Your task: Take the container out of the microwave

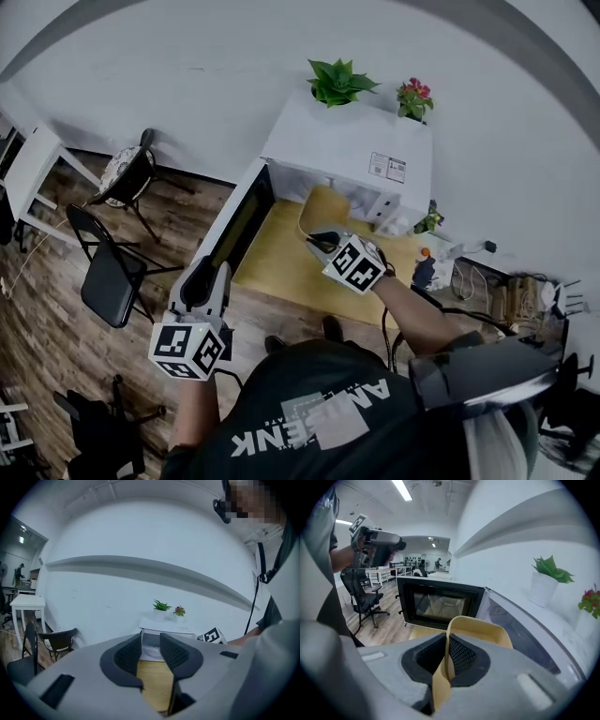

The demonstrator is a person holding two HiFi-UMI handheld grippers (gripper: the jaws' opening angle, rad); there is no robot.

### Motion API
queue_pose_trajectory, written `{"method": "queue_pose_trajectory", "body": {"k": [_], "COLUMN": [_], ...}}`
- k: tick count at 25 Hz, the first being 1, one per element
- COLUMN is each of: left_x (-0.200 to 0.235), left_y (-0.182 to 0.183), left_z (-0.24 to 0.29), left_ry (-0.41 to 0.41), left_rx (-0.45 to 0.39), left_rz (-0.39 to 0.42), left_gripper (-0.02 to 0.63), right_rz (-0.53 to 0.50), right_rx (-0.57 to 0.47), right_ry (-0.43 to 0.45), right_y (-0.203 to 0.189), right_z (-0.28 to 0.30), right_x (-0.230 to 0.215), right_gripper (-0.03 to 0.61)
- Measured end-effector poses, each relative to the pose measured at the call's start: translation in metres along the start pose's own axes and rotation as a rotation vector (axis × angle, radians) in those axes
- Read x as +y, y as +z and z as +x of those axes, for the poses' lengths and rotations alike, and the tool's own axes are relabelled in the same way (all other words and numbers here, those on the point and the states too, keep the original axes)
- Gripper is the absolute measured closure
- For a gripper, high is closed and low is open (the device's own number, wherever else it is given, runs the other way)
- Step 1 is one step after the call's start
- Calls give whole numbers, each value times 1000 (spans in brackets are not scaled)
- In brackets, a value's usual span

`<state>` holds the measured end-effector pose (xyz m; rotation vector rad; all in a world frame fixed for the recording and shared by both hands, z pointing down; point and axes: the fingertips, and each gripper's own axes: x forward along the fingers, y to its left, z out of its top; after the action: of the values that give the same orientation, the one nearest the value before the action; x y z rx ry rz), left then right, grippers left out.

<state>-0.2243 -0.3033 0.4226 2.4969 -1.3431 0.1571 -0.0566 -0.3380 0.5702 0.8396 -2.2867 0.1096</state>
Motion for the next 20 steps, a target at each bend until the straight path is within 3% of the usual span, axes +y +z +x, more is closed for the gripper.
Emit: {"method": "queue_pose_trajectory", "body": {"k": [11, 13, 20], "left_x": [-42, -51, -71], "left_y": [13, 14, 26], "left_z": [46, 52, 65], "left_ry": [-220, -251, -316], "left_rx": [6, 7, -7], "left_rz": [48, 50, 68], "left_gripper": [503, 537, 541], "right_rz": [75, 92, 114], "right_rx": [-83, -96, -138], "right_ry": [-137, -167, -284], "right_y": [33, 37, 55], "right_z": [-90, -109, -169], "right_x": [5, 4, -13], "right_gripper": [551, 551, 551]}}
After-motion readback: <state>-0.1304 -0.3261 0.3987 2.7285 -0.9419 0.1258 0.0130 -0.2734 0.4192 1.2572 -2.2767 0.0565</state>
